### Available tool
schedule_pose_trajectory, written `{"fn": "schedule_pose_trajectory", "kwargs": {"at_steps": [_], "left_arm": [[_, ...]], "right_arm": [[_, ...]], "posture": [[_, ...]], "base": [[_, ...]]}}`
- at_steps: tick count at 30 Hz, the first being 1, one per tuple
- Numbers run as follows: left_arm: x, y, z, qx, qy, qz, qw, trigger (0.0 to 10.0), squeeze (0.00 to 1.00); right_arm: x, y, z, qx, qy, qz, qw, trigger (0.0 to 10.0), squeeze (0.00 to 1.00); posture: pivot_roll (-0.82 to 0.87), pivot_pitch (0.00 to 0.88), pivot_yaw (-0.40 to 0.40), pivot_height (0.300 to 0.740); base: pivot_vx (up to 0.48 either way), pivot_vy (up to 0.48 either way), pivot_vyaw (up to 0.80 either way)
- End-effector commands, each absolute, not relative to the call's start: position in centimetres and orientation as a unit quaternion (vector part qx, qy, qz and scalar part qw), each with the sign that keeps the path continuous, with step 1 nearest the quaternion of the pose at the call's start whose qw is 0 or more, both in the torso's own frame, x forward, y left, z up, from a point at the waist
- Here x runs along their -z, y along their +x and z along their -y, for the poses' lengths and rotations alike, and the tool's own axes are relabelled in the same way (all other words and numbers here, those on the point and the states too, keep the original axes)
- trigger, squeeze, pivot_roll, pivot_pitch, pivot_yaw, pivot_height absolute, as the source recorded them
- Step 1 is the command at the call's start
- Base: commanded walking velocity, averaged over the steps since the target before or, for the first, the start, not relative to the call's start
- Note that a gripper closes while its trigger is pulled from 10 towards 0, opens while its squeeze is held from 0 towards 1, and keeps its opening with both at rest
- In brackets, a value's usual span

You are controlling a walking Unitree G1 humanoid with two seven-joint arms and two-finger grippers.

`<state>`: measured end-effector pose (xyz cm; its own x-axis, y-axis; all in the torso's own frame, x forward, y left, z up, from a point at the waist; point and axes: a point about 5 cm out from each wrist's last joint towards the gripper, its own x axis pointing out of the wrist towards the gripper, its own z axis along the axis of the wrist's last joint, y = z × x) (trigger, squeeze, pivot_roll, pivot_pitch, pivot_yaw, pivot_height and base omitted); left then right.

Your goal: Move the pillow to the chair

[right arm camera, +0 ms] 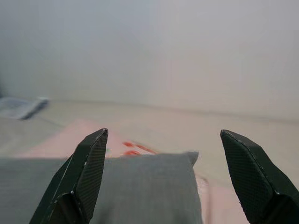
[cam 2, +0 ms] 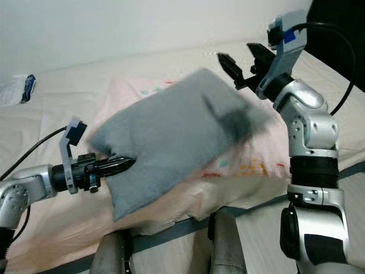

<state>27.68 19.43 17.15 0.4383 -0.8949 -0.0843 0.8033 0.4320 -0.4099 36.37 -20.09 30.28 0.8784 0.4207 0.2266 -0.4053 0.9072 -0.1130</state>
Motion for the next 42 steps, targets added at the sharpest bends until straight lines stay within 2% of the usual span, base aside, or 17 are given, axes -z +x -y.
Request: {"fn": "schedule_pose_trajectory", "kwargs": {"at_steps": [1,3,9,10,11,13,15,19,24,25,26,27,30,34,37,40,42], "left_arm": [[-17.7,27.9,-19.2,0.514,-0.151,-0.13,0.834,0.0,0.0],[-17.7,27.8,-19.2,0.516,-0.152,-0.131,0.833,0.0,0.0],[-17.7,27.6,-19.0,0.519,-0.154,-0.132,0.83,0.0,0.0],[-17.6,27.6,-18.9,0.519,-0.157,-0.131,0.83,0.0,0.0],[-17.6,27.6,-18.9,0.519,-0.157,-0.131,0.83,0.0,0.0],[-17.6,27.7,-18.7,0.517,-0.161,-0.128,0.831,0.0,0.0],[-17.6,27.7,-18.7,0.517,-0.161,-0.128,0.831,0.0,0.0],[-17.5,28.1,-18.4,0.509,-0.167,-0.12,0.836,0.0,0.0],[-17.5,28.4,-18.4,0.501,-0.169,-0.115,0.841,0.0,0.0],[-17.5,28.5,-18.3,0.499,-0.169,-0.114,0.842,0.0,0.0],[-17.5,28.5,-18.3,0.499,-0.169,-0.114,0.842,0.0,0.0],[-17.5,28.6,-18.3,0.496,-0.168,-0.111,0.845,0.0,0.0],[-17.6,28.7,-18.3,0.491,-0.168,-0.108,0.848,0.0,0.0],[-17.7,28.7,-18.5,0.484,-0.163,-0.105,0.853,0.0,0.0],[-17.7,28.7,-18.5,0.483,-0.161,-0.105,0.854,0.0,0.0],[-17.7,28.8,-18.5,0.482,-0.158,-0.106,0.856,0.0,0.0],[-17.6,28.8,-18.5,0.481,-0.157,-0.106,0.856,0.0,0.0]], "right_arm": [[-28.8,36.6,19.9,-0.205,-0.066,0.098,0.972,10.0,0.0],[-27.7,36.6,19.8,-0.206,-0.09,0.074,0.972,10.0,0.0],[-25.5,36.9,20.0,-0.192,-0.086,0.032,0.977,10.0,0.0],[-24.2,37.5,21.7,-0.137,-0.032,0.011,0.99,10.0,1.0],[-24.2,37.5,21.7,-0.137,-0.032,0.011,0.99,10.0,1.0],[-23.3,38.1,23.1,-0.097,0.034,0.007,0.995,10.0,1.0],[-23.3,38.1,23.1,-0.097,0.034,0.007,0.995,10.0,1.0],[-21.6,38.9,24.7,-0.041,0.143,-0.008,0.989,10.0,1.0],[-20.1,39.3,24.6,-0.031,0.185,-0.031,0.982,10.0,1.0],[-19.3,39.4,24.1,-0.038,0.195,-0.048,0.979,10.0,0.37],[-19.3,39.4,24.1,-0.038,0.195,-0.048,0.979,10.0,0.37],[-18.5,39.5,23.4,-0.047,0.192,-0.067,0.978,10.0,0.0],[-17.8,39.6,22.1,-0.073,0.179,-0.091,0.977,10.0,0.0],[-16.2,39.5,18.2,-0.175,0.111,-0.161,0.965,10.0,0.0],[-15.9,39.4,17.6,-0.195,0.093,-0.173,0.961,10.0,0.0],[-14.6,38.7,16.2,-0.269,-0.041,-0.215,0.938,10.0,0.0],[-14.2,38.5,15.9,-0.287,-0.07,-0.226,0.928,10.0,0.0]], "posture": [[0.01,0.121,-0.02,0.572],[0.01,0.121,-0.021,0.572],[0.02,0.123,-0.021,0.572],[0.01,0.121,-0.018,0.572],[0.01,0.121,-0.018,0.572],[0.01,0.122,-0.014,0.572],[0.01,0.122,-0.014,0.572],[0.01,0.123,-0.009,0.572],[0.01,0.122,-0.01,0.572],[0.01,0.119,-0.012,0.572],[0.01,0.119,-0.012,0.572],[0.02,0.117,-0.015,0.572],[0.02,0.116,-0.015,0.572],[0.02,0.114,-0.015,0.572],[0.02,0.114,-0.015,0.572],[0.02,0.111,-0.015,0.572],[0.02,0.111,-0.015,0.572]], "base": [[0.0,0.0,0.0],[0.0,0.0,0.0],[0.0,0.0,0.0],[0.0,0.0,0.0],[0.0,0.0,0.0],[0.0,0.0,0.0],[0.0,0.0,0.0],[0.0,0.0,0.0],[0.0,0.0,0.0],[0.0,0.0,0.0],[0.0,0.0,0.0],[0.0,0.0,0.0],[0.0,0.0,0.0],[0.0,0.0,0.0],[0.0,0.0,0.0],[0.0,0.0,0.0],[0.0,0.0,0.0]]}}
